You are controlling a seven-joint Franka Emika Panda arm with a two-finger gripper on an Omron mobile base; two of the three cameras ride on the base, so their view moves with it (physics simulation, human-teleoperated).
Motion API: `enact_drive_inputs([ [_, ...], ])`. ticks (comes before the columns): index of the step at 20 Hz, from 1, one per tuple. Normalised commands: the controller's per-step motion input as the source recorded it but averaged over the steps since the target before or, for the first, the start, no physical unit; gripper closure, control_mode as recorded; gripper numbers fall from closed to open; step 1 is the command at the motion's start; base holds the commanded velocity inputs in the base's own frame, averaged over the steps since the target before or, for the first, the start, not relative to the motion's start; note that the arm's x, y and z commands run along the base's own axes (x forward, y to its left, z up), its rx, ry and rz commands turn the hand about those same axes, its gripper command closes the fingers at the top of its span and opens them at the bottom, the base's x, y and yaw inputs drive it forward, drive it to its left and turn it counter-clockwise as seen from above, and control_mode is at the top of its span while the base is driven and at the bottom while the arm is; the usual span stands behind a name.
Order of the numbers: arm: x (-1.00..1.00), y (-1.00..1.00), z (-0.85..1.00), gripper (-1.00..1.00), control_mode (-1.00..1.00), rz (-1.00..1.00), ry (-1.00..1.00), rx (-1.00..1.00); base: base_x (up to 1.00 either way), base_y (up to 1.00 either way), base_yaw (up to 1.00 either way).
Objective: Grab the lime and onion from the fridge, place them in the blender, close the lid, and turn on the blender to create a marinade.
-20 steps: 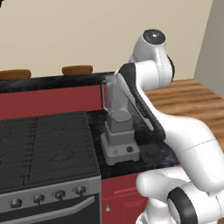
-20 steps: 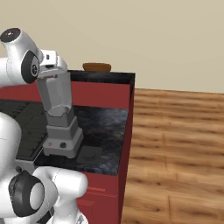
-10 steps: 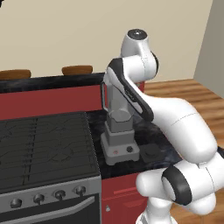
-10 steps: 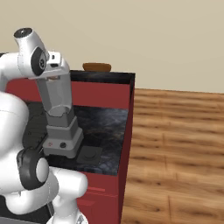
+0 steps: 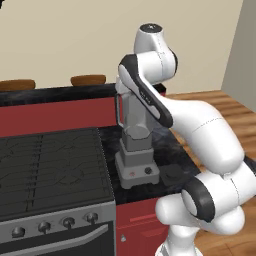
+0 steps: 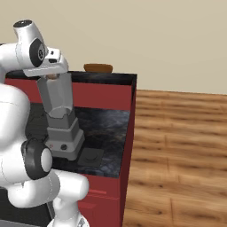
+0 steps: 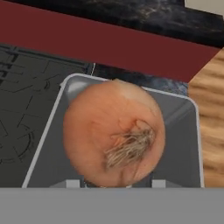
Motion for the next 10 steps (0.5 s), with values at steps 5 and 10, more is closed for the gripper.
enact_drive_inputs([
  [5,-0.37,0.0,0.0,-1.0,-1.0,-0.02,0.0,0.0,0.0,0.0,0.0],
  [10,-0.47,-0.03,0.05,-1.0,-1.0,-0.08,0.0,0.0,0.0,0.0,0.0],
])
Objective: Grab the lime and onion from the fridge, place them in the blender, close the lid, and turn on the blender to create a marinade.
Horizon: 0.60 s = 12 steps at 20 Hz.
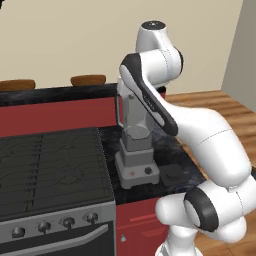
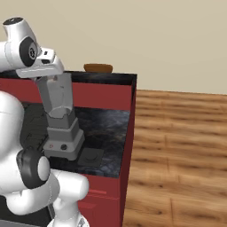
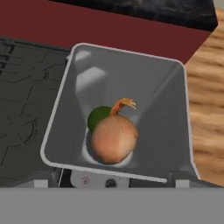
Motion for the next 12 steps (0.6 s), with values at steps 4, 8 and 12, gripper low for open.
enact_drive_inputs([
  [4,-0.54,-0.16,0.32,-1.0,-1.0,-0.1,-0.02,0.0,0.0,0.0,0.0],
  [8,-0.64,-0.46,0.26,-1.0,-1.0,-0.05,-0.14,0.07,0.0,0.0,0.0],
  [12,-0.71,-0.86,-0.02,-1.0,-1.0,-0.02,-0.09,0.18,0.0,0.0,0.0],
])
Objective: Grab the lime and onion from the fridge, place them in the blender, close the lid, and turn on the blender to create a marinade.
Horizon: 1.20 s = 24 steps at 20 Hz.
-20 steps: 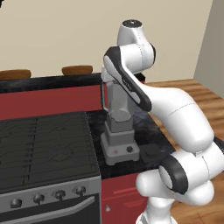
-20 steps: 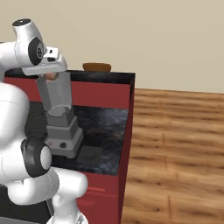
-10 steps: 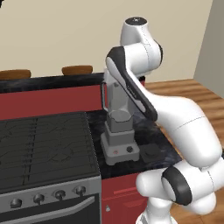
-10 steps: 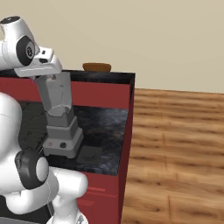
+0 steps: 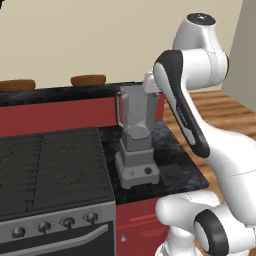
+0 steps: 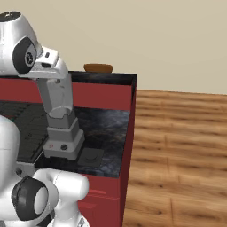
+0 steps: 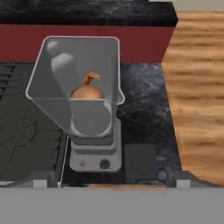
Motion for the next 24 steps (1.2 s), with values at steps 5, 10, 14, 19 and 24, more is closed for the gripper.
enact_drive_inputs([
  [5,-0.36,-0.53,-0.32,-1.0,-1.0,0.0,0.12,0.09,0.0,0.0,0.0],
  [10,-0.23,-0.07,-0.41,-1.0,-1.0,0.01,0.17,0.05,0.0,0.0,0.0],
  [14,-0.21,-0.01,-0.46,-1.0,-1.0,0.04,0.21,0.01,0.0,0.0,0.0],
  [19,-0.05,-0.11,-0.51,-1.0,-1.0,0.0,0.19,0.0,0.0,0.0,0.0],
  [24,0.0,-0.32,-0.56,-1.0,-1.0,0.02,0.11,0.0,0.0,0.0,0.0],
])
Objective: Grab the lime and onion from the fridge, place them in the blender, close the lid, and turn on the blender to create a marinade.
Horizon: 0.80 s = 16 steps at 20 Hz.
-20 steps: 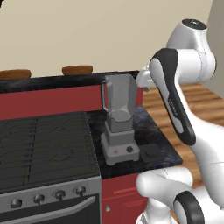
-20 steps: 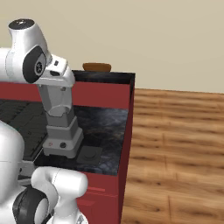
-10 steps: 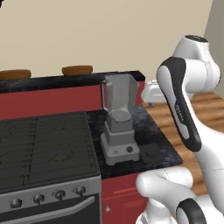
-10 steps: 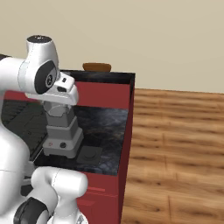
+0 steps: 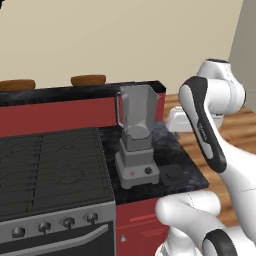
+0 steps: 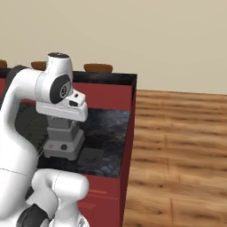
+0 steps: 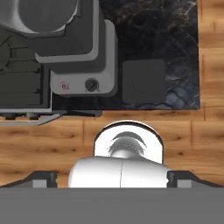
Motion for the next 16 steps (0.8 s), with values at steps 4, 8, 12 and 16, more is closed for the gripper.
enact_drive_inputs([
  [4,0.0,-0.4,-0.5,-1.0,-1.0,0.09,0.0,0.0,0.0,0.0,0.0],
  [8,0.0,-0.36,-0.58,-1.0,-1.0,0.1,-0.07,0.0,0.0,0.0,0.0],
  [12,0.01,-0.17,-0.49,-1.0,-1.0,0.1,-0.07,0.0,0.0,0.0,0.0],
  [16,0.04,-0.01,-0.31,-1.0,-1.0,0.01,-0.03,0.0,0.0,0.0,0.0],
])
